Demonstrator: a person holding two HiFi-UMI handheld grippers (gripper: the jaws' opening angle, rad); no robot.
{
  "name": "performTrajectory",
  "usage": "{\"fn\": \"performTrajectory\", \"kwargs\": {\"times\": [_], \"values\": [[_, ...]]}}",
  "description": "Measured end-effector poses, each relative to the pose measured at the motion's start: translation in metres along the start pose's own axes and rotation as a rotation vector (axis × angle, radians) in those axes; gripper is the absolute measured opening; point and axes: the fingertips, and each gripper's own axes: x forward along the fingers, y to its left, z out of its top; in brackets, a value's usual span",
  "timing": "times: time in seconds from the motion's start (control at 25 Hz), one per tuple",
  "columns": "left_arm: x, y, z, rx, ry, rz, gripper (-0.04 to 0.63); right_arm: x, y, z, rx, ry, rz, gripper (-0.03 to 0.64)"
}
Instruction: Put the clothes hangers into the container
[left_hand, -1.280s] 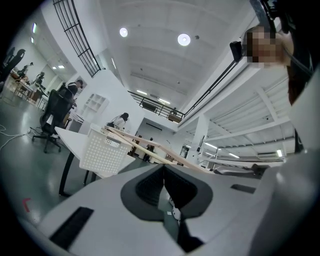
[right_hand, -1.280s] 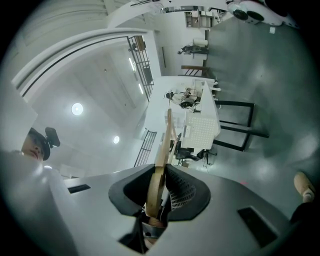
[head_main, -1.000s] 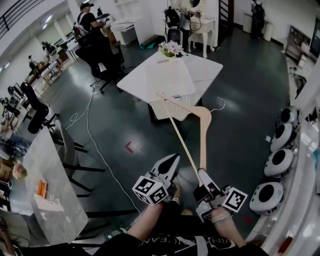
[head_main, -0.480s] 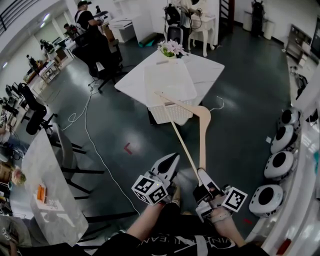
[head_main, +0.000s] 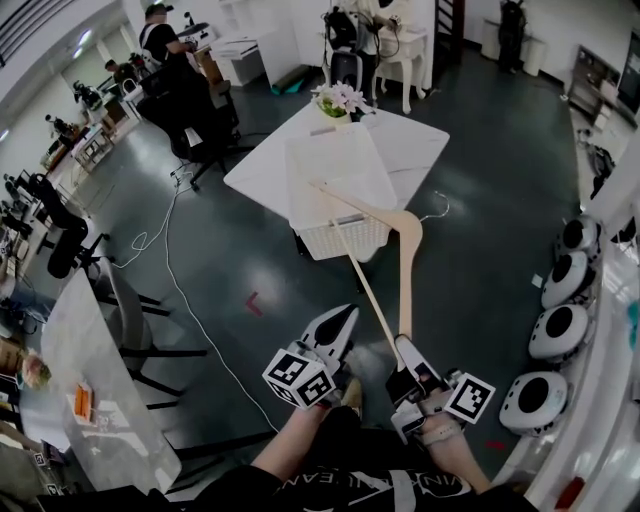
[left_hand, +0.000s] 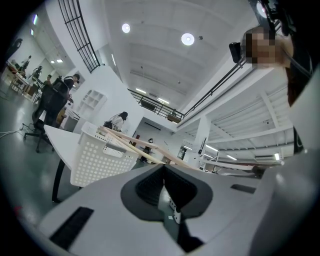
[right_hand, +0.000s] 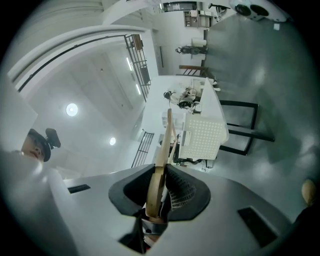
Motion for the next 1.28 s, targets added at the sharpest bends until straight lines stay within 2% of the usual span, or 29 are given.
{"fn": "performTrajectory", "kwargs": {"times": [1.04, 1.28], "values": [[0.043, 0.068, 0.012, -0.057, 0.013, -0.047, 0.008, 0.065, -0.031, 0.017, -0.006, -0.035, -0.072, 0.067], [0.052, 0.069, 0.019, 0.055, 0.068, -0.084, 0.008, 0.081, -0.031, 0.022, 0.001, -0.042, -0.113, 0.067]]}}
